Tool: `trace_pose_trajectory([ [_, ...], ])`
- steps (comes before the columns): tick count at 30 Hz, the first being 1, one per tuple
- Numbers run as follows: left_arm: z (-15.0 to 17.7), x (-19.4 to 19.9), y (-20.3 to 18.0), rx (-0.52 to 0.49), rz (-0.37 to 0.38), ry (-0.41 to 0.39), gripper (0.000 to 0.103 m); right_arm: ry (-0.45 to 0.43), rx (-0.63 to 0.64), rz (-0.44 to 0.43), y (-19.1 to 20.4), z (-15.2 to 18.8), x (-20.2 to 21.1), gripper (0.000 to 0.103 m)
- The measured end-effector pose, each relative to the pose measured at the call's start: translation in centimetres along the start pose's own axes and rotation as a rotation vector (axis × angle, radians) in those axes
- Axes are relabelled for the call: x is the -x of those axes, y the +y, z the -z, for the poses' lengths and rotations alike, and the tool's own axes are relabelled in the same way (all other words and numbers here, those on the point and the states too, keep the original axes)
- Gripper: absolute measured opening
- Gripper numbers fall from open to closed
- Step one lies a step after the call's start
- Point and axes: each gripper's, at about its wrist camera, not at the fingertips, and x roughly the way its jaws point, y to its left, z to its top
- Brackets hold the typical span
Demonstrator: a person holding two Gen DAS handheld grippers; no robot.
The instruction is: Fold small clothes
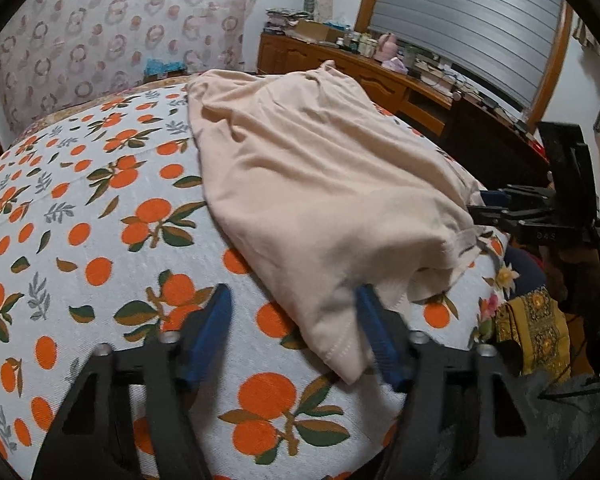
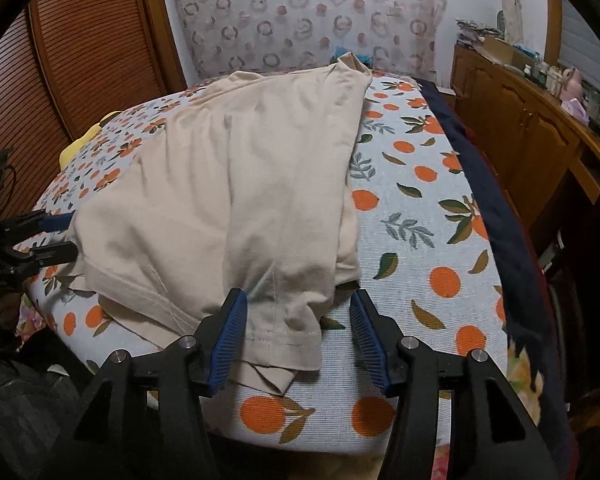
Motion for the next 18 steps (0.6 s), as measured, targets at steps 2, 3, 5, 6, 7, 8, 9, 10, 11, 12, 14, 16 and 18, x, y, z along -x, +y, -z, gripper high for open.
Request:
trace_pose_trajectory([
  [2, 0.0, 0.1, -0.1, -0.003, 0.02, 0.004, 0.043, 0.005, 0.025, -0.001, 0.6, 0.0, -0.2, 0.054],
  [3, 0.0, 0.2, -0.1, -0.001, 0.027, 0.005, 0.038, 0.007, 0.039, 0.002, 0.8, 0.1, -0.2, 0.046],
  [5, 0.0, 0.2, 0.0, 0.002, 0.039, 0.008, 0.032, 0.005, 0.055, -0.011, 1.2, 0.2, -0.2, 0.037],
  [6, -0.1, 0.2, 0.0, 0.005, 0.046, 0.01, 0.025, 0.004, 0.056, -0.021, 1.3, 0.2, -0.2, 0.029],
  [7, -0.1, 0.2, 0.1, 0.01, 0.062, 0.015, 0.021, 0.002, 0.056, -0.036, 1.4, 0.2, -0.2, 0.027],
  [8, -0.1, 0.1, 0.0, 0.011, 0.074, 0.019, 0.012, 0.001, 0.053, -0.043, 1.4, 0.3, -0.2, 0.02],
  [9, -0.1, 0.1, 0.0, 0.01, 0.087, 0.02, 0.006, -0.001, 0.053, -0.054, 1.4, 0.3, -0.2, 0.01],
  [10, -0.2, 0.1, -0.1, 0.011, 0.099, 0.021, 0.004, -0.002, 0.051, -0.075, 1.5, 0.4, -0.2, 0.01],
  [11, -0.5, 0.3, -0.2, 0.009, 0.1, 0.011, 0.004, -0.009, 0.046, -0.088, 1.4, 0.5, -0.1, 0.009],
  [12, -0.8, 0.7, -0.3, 0.009, 0.097, -0.005, 0.004, -0.019, 0.041, -0.095, 1.3, 0.5, 0.0, 0.008],
  [14, -1.7, 2.0, -0.2, 0.017, 0.102, -0.053, 0.004, -0.082, 0.013, -0.107, 0.8, 0.4, 1.0, 0.007],
  [16, -3.3, 3.3, 0.2, 0.039, 0.117, -0.105, 0.004, -0.167, -0.022, -0.09, 0.1, 0.0, 2.5, 0.007],
  [18, -4.8, 4.2, 0.5, 0.041, 0.114, -0.143, 0.004, -0.229, -0.028, -0.075, -0.3, -0.8, 3.6, 0.006],
])
